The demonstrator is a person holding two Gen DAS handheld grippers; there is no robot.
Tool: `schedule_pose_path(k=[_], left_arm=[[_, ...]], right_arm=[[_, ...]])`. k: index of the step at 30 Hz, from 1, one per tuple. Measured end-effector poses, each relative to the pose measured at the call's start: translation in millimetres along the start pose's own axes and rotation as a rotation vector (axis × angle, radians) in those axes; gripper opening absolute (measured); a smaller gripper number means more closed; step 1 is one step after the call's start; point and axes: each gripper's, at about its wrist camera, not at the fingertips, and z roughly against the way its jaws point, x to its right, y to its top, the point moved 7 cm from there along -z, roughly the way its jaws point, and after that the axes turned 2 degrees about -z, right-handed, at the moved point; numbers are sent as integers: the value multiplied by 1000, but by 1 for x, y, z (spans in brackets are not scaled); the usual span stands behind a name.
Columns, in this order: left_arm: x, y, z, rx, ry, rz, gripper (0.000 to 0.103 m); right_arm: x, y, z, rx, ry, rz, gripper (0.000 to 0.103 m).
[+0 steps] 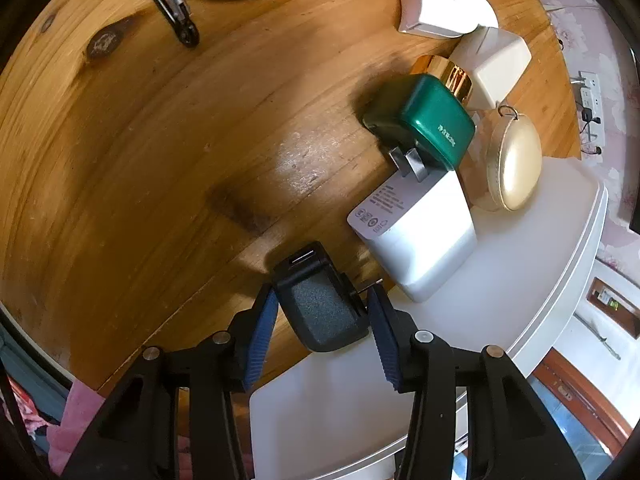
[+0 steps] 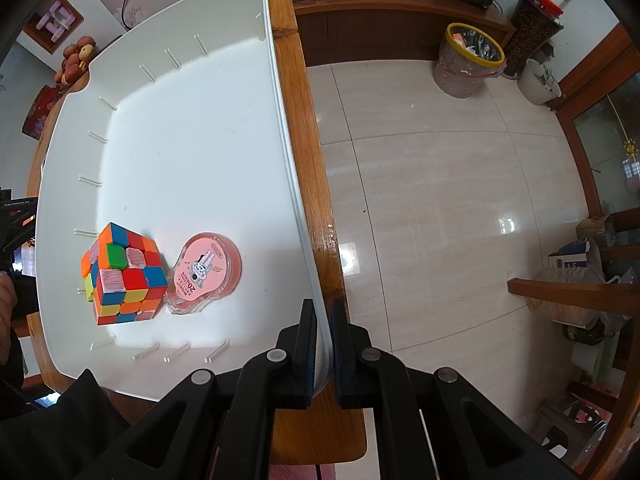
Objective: Organize rigid objects
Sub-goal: 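Move the left tool to the black charger and grasp it, then carry the black charger with the left gripper into the white tray and release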
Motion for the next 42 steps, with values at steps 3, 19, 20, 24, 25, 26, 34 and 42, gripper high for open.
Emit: schedule_pose_path(k=[3,19,20,24,25,26,34,42], left_arm=[[-2,-3,11,-5,13,-4,49],[-22,-3,31,11,64,-7,44],[-24,-3,34,14,65,-10,44],[-30,-11,43,26,75,-36,44],[-31,-12,47,31,75,-47,44],[-31,-15,51,36,75,-56,44],[-12,-29,102,196,133,-204,44],[11,-67,138,383,134,-433,44]], right_arm=[[0,1,1,3,-1,-1,7],[-6,-9,7,44,1,-12,7],[-7,-9,8,48,1,-13,7],[-6,-11,9,64,6,-14,7],[-6,-11,10,68,8,-15,7],[-6,-11,10,71,10,-17,7],[-7,-11,11,100,33,-38,7],[-6,-13,12,131,62,-55,7]])
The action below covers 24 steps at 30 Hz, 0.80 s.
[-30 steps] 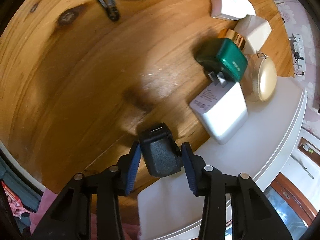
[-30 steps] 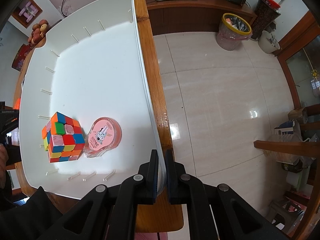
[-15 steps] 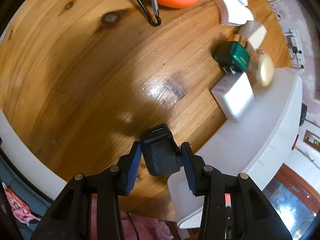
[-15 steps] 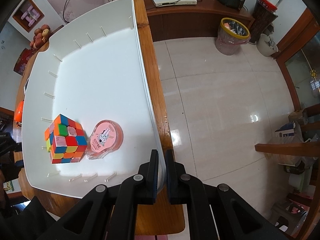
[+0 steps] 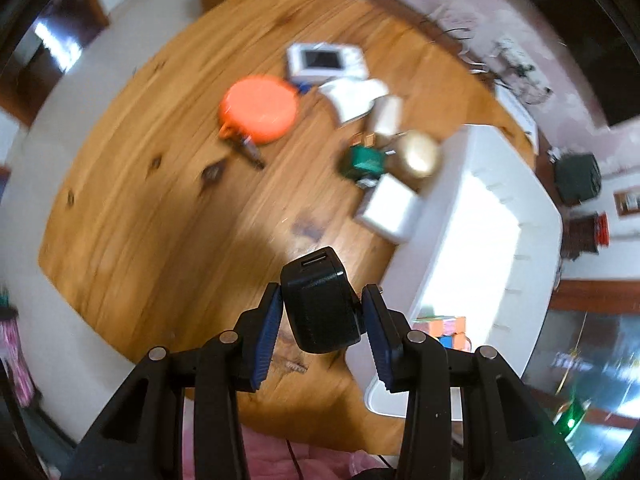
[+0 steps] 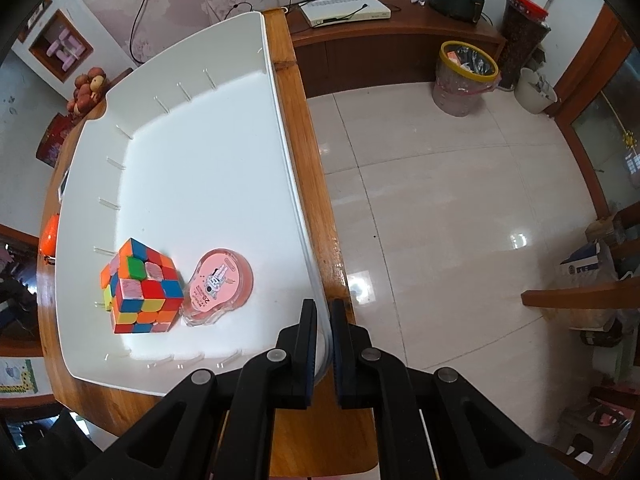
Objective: Organize rigid objects
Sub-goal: 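Carry the black charger with the left gripper into the white tray and release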
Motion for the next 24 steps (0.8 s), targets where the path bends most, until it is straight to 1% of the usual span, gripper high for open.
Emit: schedule_pose_path(k=[1,5,6,8,12,17,24], left_arm=[[4,0,-7,11,-6,-19,44],[23,-13,-11,43,-50,-117,44],[31,-16,-9,52,-54,-157,44],[39,-18,-17,60,-48,-205,44],[64,-27,-23,39,-50,-287,44],[90,-40,-29,29,-33,-396,44],[109,-61,-41,-15,-14,-493,44]], right_arm=[[0,0,0,3,3,-2,7],[1,0,0,4,11,-7,7],[0,0,0,4,15,-9,7],[1,0,0,4,21,-13,7],[2,0,0,3,30,-24,7],[1,0,-1,1,27,-27,7],[3,-2,-1,2,37,-35,7]])
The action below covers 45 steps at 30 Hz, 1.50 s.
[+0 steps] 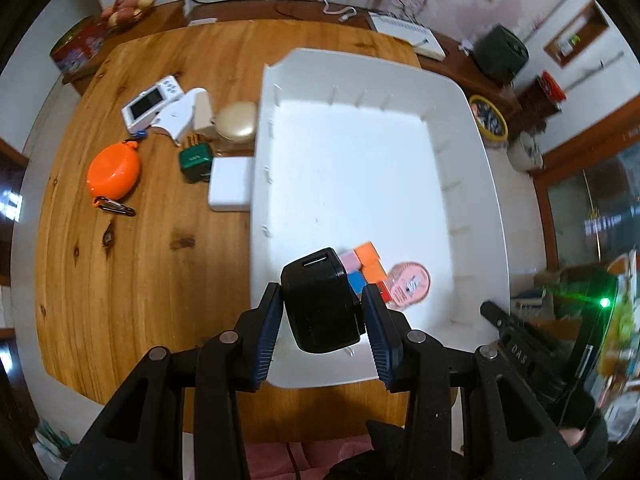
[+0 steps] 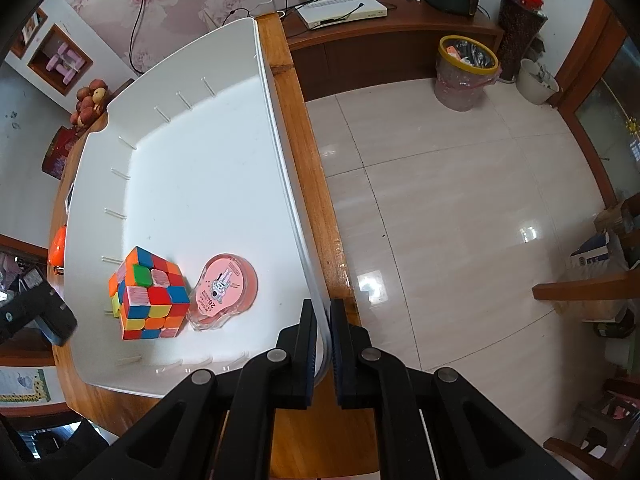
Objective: Organize rigid objects
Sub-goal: 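Carry the black charger with the left gripper into the white tray and release, then move the left tool to the orange tape measure and grasp it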
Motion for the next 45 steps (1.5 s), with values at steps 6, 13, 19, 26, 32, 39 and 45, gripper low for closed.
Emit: schedule_pose_path(k=[6,13,19,26,32,39,45], left_arm=[[12,-6,0,-7,-1,-60,43],[8,-10,5,9,22,-70,48],[-14,-8,12,29,68,-16,61],[-43,-7,14,24,85,29,61],[-72,-2,19,33,73,59,66],[-113,13,24,36,96,97,66],[-145,21,20,14,92,122,66]], right_arm=[[1,0,0,-6,4,-5,7],[0,1,0,-11,6,-5,7],[-1,1,-2,-16,-11,4,7],[0,1,-5,-24,-36,-18,7],[2,1,-5,-27,-60,-48,7],[5,2,-4,-37,-101,-109,9],[6,2,-4,-41,-141,-153,10]])
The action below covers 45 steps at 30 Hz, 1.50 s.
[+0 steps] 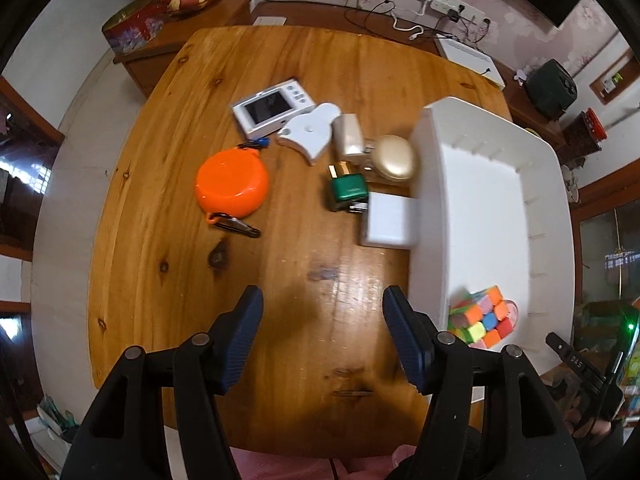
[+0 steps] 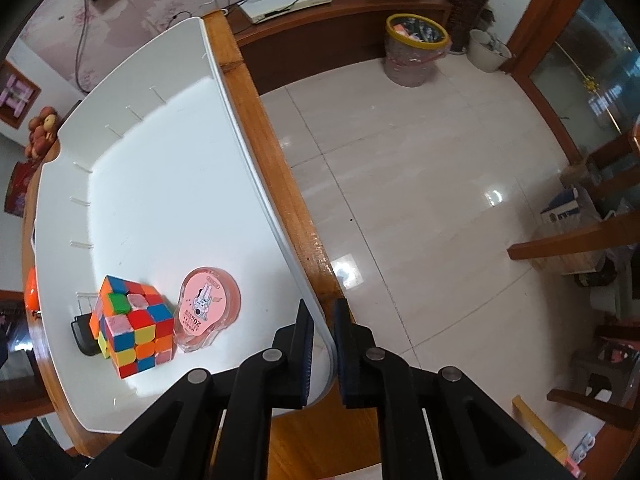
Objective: Organize rigid objects
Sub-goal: 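Move the left tool to the orange tape measure and grasp it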
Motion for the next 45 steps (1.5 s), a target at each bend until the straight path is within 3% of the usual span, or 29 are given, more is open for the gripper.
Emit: schedule_pose_path(k=[21,33,45], left_arm=[[-78,56,-68,-196,24,-10,70],[-83,72,-117,-329,34,-41,82],[-81,86,-144,-402,42,-34,83]], right_arm=[[-6,3,0,-13,-84,1,13],[-10,2,0,-22,-142,4,15],[-10,6,-2,-34,-168,-7,16]])
